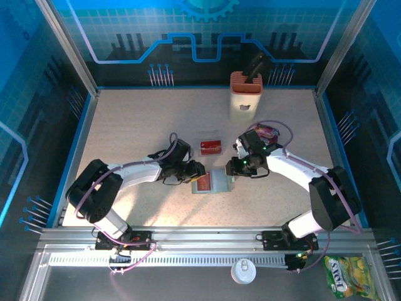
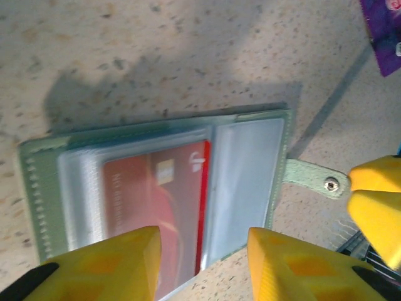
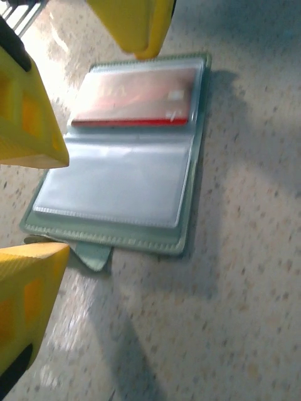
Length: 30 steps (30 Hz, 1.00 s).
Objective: Take the credit cards out of the card holder
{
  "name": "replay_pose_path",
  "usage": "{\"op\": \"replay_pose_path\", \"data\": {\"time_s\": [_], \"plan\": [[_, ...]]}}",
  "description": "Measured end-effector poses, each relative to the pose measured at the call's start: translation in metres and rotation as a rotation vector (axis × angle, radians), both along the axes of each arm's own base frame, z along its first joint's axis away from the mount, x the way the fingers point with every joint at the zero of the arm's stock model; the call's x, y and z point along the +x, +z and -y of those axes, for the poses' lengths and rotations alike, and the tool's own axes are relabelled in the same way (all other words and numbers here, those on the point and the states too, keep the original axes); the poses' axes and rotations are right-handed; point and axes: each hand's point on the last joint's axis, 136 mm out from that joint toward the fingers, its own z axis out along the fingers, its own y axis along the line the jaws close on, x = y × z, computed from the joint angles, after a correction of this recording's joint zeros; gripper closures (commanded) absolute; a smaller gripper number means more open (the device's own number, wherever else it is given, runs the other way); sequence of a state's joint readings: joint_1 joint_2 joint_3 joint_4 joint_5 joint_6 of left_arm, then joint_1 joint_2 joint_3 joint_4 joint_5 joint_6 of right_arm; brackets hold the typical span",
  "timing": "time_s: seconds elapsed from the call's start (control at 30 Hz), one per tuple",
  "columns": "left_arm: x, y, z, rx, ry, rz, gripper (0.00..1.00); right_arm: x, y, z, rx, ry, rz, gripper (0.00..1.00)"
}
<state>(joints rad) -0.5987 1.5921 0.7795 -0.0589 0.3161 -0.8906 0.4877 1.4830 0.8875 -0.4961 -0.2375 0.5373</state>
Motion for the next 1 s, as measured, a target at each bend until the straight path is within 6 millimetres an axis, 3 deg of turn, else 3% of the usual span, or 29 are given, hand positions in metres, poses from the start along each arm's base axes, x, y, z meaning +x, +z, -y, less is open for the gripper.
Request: {"op": "replay_pose_path", "data": {"time_s": [0.4,1.0], "plan": [[-0.012,-0.009,-0.013,0.019,0.010,-0.017,0.90,-0.004,0.007,-0.058,0.131,0.070,-0.024,0.66],[-0.020,-0.024,-0.018,0.041,0.009,-0.049,0.97,-0.014,-0.026,-0.090,0.183,0.103,-0.125,0.67]]}}
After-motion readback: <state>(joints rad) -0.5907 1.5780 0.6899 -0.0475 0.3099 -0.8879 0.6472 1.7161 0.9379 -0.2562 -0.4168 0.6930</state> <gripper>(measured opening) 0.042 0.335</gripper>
